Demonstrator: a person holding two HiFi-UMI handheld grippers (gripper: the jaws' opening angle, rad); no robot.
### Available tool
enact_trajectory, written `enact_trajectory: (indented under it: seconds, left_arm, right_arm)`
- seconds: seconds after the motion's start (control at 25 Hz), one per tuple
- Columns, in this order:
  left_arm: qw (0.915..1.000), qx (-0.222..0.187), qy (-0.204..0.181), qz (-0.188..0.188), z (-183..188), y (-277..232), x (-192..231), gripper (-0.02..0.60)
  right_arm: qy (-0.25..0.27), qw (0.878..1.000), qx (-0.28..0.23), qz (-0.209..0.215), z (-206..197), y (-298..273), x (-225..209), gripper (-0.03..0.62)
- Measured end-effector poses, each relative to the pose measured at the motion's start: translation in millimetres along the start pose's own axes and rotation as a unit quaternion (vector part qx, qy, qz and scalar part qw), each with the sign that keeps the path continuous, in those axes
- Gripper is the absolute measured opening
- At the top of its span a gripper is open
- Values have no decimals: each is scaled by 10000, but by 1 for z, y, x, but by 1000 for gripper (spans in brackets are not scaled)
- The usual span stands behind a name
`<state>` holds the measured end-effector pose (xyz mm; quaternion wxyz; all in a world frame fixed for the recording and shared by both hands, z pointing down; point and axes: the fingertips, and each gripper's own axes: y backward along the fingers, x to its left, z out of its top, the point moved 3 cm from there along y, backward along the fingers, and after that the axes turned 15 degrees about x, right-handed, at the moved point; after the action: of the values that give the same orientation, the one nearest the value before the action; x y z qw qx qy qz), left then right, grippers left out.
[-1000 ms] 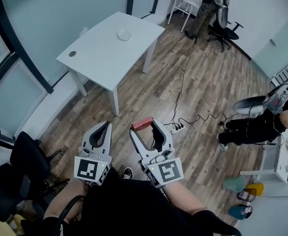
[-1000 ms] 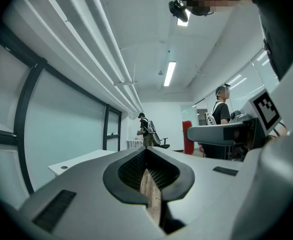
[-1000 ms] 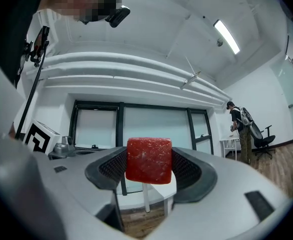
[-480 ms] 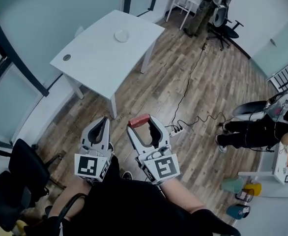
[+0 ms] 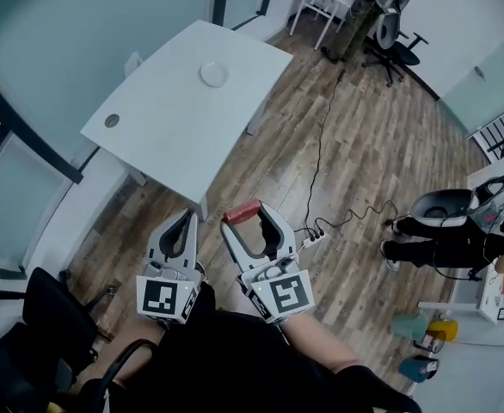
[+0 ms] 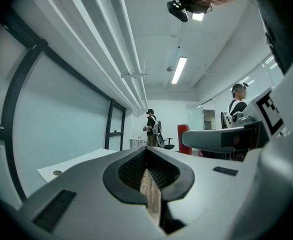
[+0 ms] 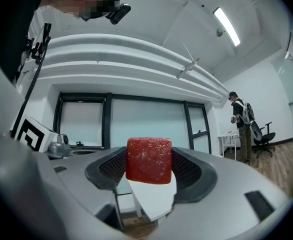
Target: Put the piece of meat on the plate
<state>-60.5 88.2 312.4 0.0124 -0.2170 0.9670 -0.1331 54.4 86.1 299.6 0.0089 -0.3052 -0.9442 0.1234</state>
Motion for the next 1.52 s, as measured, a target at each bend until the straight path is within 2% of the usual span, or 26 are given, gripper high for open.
enact_trajectory:
  seconds: [0.28, 0.64, 0.96, 1.52]
  left_arm:
    - [9999, 42, -31, -153, 12, -41, 43, 3]
    - [9996, 37, -2, -287, 22, -67, 86, 3]
    - [9997, 72, 23, -241, 30, -89, 95, 3]
    - [9999, 95, 68, 91, 55, -164, 106, 3]
  right_arm:
    - [25, 9998, 9, -181, 16, -50, -11, 279]
    - [59, 9995, -15, -294, 30, -98, -10, 279]
    - [9, 9996, 55, -294, 36, -117, -29, 279]
    - [136, 9998, 39, 146, 58, -173, -93, 279]
